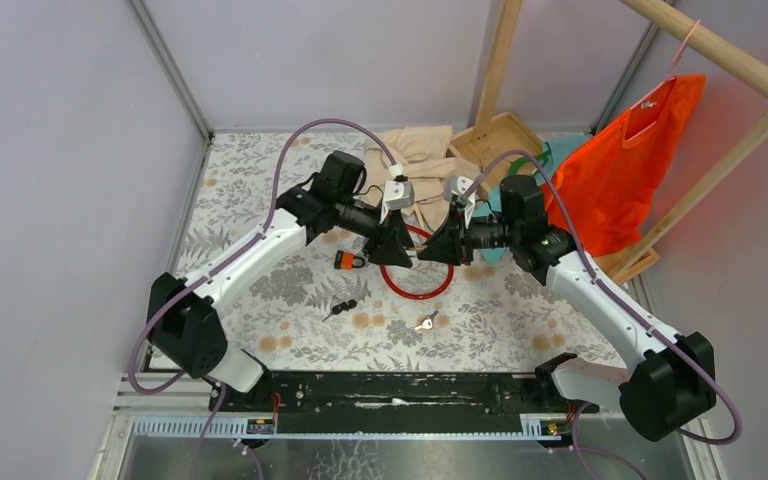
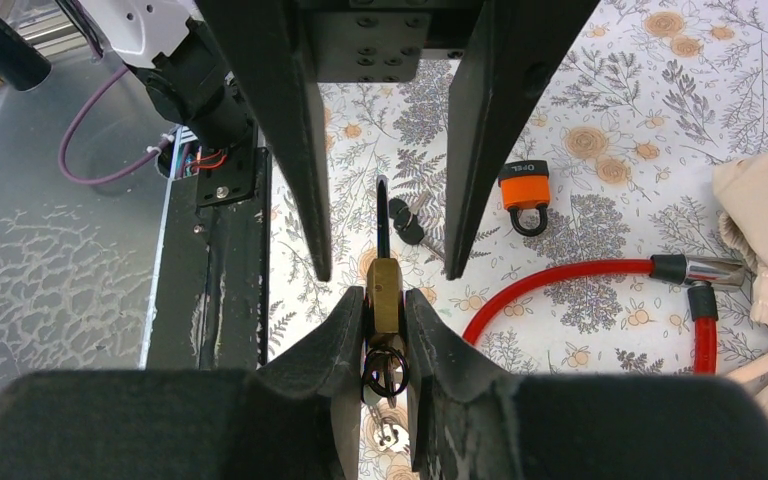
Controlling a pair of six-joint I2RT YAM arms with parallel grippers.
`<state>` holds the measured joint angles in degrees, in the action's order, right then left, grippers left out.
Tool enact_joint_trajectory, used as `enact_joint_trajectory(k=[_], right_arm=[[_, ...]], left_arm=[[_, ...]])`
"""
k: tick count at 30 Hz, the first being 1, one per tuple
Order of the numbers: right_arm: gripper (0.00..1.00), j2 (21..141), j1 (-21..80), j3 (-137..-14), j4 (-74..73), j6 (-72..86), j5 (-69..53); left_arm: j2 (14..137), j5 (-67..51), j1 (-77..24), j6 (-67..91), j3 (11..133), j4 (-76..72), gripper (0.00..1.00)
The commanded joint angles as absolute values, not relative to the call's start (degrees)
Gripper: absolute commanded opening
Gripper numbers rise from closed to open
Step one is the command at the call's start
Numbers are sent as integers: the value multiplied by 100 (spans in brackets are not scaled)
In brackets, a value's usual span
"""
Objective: Lock with the key
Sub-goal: Place the lock at the center of the board.
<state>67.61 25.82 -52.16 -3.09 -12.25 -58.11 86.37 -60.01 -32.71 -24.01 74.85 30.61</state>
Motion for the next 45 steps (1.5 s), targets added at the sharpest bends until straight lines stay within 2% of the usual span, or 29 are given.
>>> enact_joint_trajectory(k=[1, 5, 7, 9, 11, 12, 15, 18, 21, 23, 26, 34, 45], right_arm=[[0, 6565, 2545, -5296, 1, -1147, -5963], [0, 6558, 2542, -5276, 38, -1134, -5946], [0, 6548, 2537, -5265, 40, -1132, -5929], [0, 6548, 2527, -5257, 35, -1141, -5888], [1, 6556, 2531, -5252, 12, -1144, -5777], [6, 6563, 2524, -5254, -14, -1149, -5737], [33, 6558, 2505, -5296, -195, -1272, -5617], [52, 6524, 2485, -5322, -370, -1466, -5511], [65, 6537, 2470, -5404, -661, -1722, -5509], [68, 6575, 2469, -5487, -906, -1917, -5552], [66, 6650, 2469, -5584, -1195, -2133, -5585], [46, 6888, 2462, -5628, -1210, -2096, -5752], [35, 6878, 2462, -5654, -971, -1771, -5925]], left_arm=[[8710, -5950, -3319, -2212, 7423, 2698, 53], [8727, -5898, -3399, -2196, 7378, 2699, 40], [8723, -5869, -3410, -2178, 7363, 2698, 28], [8712, -5827, -3411, -2166, 7384, 2698, 12], [8683, -5783, -3412, -2166, 7429, 2711, 1], [8664, -5738, -3409, -2198, 7461, 2753, 0], [8645, -5502, -3412, -2496, 7643, 3087, 0], [8661, -5228, -3395, -2929, 7801, 3628, 0], [8712, -5037, -3392, -3204, 7956, 4066, 0], [8777, -4945, -3387, -3386, 8067, 4329, 0], [8740, -4941, -3390, -3449, 8046, 4453, 0], [8622, -5031, -3398, -3457, 7934, 4447, 0], [8706, -5022, -3487, -3437, 7881, 4453, 0]])
